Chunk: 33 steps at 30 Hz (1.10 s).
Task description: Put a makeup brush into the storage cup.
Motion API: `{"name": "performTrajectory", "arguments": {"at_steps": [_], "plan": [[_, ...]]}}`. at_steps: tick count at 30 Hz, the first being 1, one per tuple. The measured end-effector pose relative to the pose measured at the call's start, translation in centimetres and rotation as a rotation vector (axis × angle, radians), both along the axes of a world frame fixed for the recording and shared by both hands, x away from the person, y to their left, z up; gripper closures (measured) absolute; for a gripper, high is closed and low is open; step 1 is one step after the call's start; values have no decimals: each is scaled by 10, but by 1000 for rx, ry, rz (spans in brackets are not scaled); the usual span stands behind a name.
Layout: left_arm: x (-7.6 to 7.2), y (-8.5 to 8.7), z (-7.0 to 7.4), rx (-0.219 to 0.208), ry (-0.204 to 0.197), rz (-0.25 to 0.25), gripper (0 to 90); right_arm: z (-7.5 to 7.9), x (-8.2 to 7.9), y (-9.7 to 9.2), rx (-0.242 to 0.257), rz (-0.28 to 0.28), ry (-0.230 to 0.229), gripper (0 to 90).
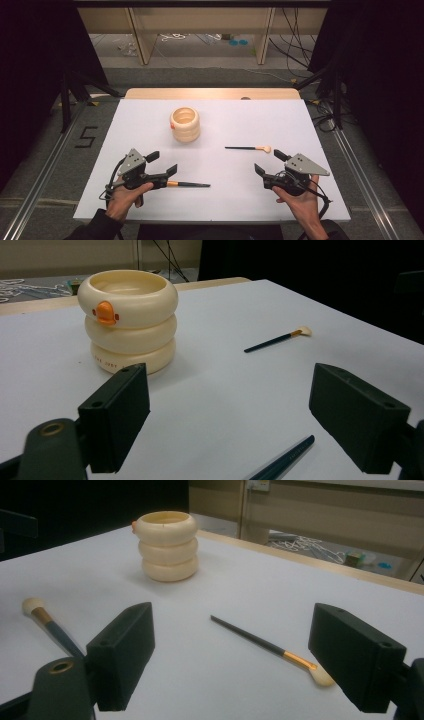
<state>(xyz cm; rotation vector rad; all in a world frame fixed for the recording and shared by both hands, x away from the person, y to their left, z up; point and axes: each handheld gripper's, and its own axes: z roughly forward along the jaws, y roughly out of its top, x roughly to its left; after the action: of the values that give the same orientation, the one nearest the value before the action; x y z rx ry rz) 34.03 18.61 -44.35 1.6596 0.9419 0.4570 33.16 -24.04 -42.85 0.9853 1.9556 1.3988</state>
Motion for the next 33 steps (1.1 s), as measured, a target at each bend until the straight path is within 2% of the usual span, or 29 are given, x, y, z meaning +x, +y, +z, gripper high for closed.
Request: {"name": "performTrajectory", "arguments": {"at_steps": [3, 4, 5, 8, 11, 13, 16, 17, 19, 21, 24, 26, 28, 30, 33], "plan": [[0, 0, 0, 0, 1, 0, 164, 0, 2, 0, -7, 12, 1, 195], [1, 1, 0, 12, -10, -11, 164, 1, 4, -1, -40, 17, 24, 200], [1, 1, 0, 11, -9, -10, 164, 1, 5, -2, -51, 16, 22, 205], [1, 0, -1, 13, -9, -12, 164, 3, 9, -5, -77, 21, 35, 214], [2, 0, -1, 15, -8, -13, 164, 4, 13, -7, -70, 31, 50, 226], [2, 0, -1, 14, -7, -12, 165, 8, 17, -9, -111, 19, 62, 250], [2, 0, -1, 14, -7, -13, 164, 9, 21, -8, -121, 22, 65, 255], [2, 0, -1, 15, -6, -13, 165, 10, 26, -7, -140, 36, 85, 255], [2, 0, -1, 14, -6, -14, 164, 11, 27, -6, -146, 41, 90, 255], [2, 0, -1, 13, -6, -14, 165, 12, 36, -4, -165, 53, 123, 243], [2, 0, 0, 14, -5, -14, 165, 14, 41, -3, -168, 59, 128, 227], [2, 0, 0, 14, -6, -14, 165, 15, 51, -3, -183, 78, 150, 209], [2, 0, -1, 16, -4, -11, 165, 15, 55, -3, -185, 79, 153, 209], [2, 0, -1, 15, -2, -13, 166, 14, 67, -4, -204, 87, 182, 218], [3, -1, -1, 11, 2, -12, 166, 15, 75, -3, -223, 91, 196, 231]]}}
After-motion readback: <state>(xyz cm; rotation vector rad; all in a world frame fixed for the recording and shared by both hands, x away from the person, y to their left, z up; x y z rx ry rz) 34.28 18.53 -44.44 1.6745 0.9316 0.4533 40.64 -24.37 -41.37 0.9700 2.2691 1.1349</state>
